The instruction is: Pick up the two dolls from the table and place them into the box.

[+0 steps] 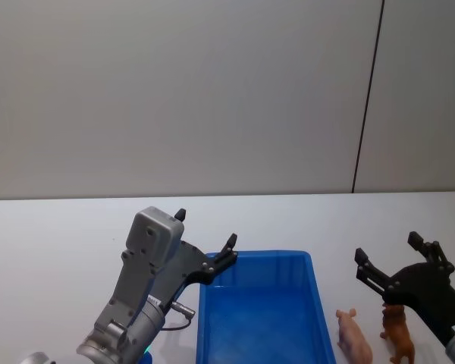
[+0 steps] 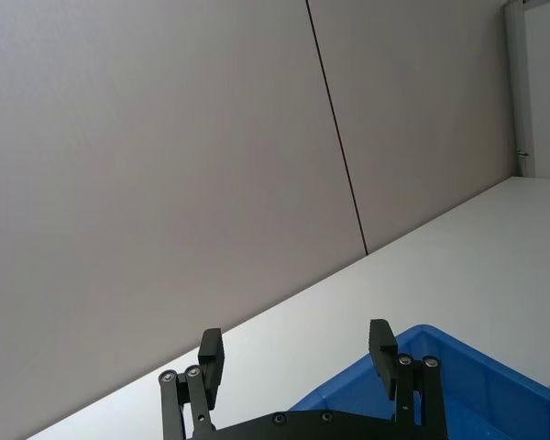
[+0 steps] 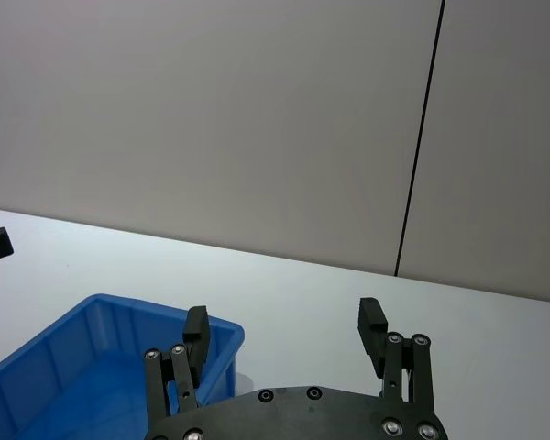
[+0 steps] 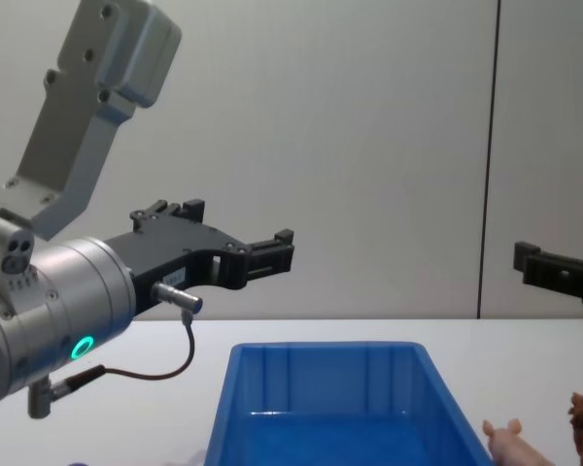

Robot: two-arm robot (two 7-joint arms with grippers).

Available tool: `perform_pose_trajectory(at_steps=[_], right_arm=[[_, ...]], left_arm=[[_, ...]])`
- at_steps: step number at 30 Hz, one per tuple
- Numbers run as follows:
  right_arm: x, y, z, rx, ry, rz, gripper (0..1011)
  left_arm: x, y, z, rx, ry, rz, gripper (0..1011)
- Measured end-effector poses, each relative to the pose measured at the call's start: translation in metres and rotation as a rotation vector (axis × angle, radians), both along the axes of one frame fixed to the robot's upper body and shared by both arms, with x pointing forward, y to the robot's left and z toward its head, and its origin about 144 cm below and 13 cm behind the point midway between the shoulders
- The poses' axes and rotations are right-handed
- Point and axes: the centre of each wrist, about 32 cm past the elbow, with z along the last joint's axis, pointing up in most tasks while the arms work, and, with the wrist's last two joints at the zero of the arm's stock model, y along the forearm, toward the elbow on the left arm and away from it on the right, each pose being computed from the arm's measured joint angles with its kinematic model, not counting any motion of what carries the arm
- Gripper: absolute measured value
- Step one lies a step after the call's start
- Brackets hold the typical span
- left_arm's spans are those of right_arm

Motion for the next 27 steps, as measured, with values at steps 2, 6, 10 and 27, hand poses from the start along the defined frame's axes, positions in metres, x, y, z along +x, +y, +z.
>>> perform_pose_trajectory(at_steps=[2,6,10,27], right_arm=[[0.0,0.0,0.0,0.0,0.0,0.0,1001],[0.0,0.0,0.0,0.0,0.0,0.0,1001],[0.0,0.0,0.0,0.0,0.0,0.0,1001],[0.0,0.0,0.0,0.0,0.0,0.0,1001]], left_arm=[[0.0,0.0,0.0,0.0,0.0,0.0,1001],[0.0,0.0,0.0,0.0,0.0,0.0,1001],[0.0,0.0,0.0,0.0,0.0,0.0,1001],[0.0,0.0,0.0,0.0,0.0,0.0,1001]])
